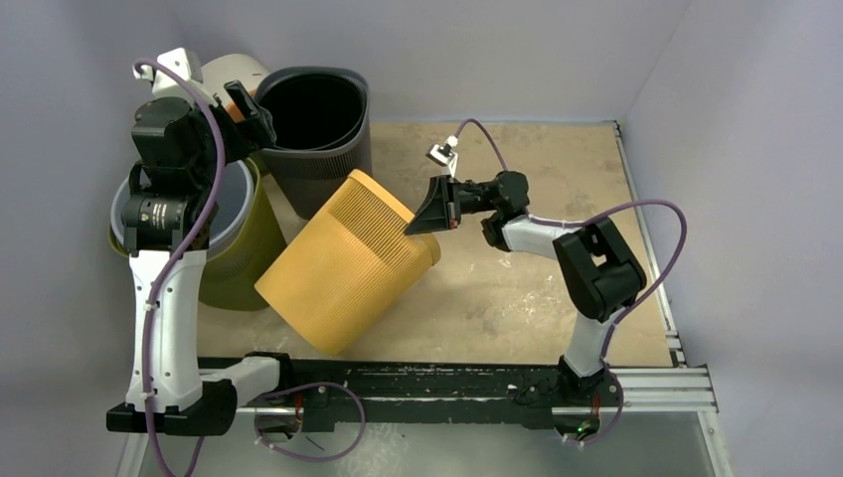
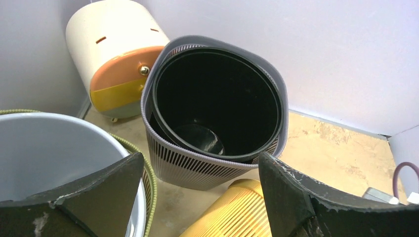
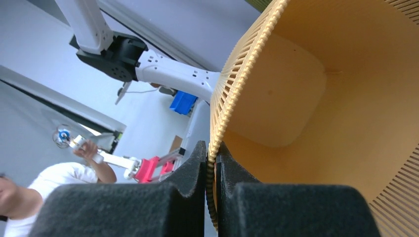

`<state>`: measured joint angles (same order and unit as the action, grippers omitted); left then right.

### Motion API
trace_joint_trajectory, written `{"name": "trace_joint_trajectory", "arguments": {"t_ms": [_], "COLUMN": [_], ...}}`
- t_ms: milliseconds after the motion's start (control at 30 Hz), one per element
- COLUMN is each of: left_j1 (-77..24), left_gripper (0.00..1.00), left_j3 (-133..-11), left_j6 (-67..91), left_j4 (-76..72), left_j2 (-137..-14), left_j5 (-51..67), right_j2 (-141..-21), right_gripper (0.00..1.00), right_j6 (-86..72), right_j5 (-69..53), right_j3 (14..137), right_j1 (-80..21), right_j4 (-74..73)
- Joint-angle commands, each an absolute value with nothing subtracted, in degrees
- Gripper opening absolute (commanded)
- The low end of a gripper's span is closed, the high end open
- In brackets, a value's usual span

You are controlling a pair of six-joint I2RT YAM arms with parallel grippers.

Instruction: Turn the large container upside down

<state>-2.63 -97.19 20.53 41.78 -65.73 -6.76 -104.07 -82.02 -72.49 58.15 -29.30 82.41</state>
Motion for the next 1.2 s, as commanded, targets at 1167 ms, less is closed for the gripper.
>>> {"name": "trace_joint_trajectory", "arguments": {"t_ms": [1167], "left_j1": [-2.3], "left_gripper": [0.83], "left_j3": [-107.6], "left_j6": [21.6], "left_j4": [44.1], "left_j2": [-70.8], "left_j5": [-7.4], "right_j2": [-114.0], "right_gripper": [0.0], "right_j6": [-87.2], "right_j5": [-66.3], "right_j3": [51.2], "right_j1": [-15.7], "right_j4": [116.3]}}
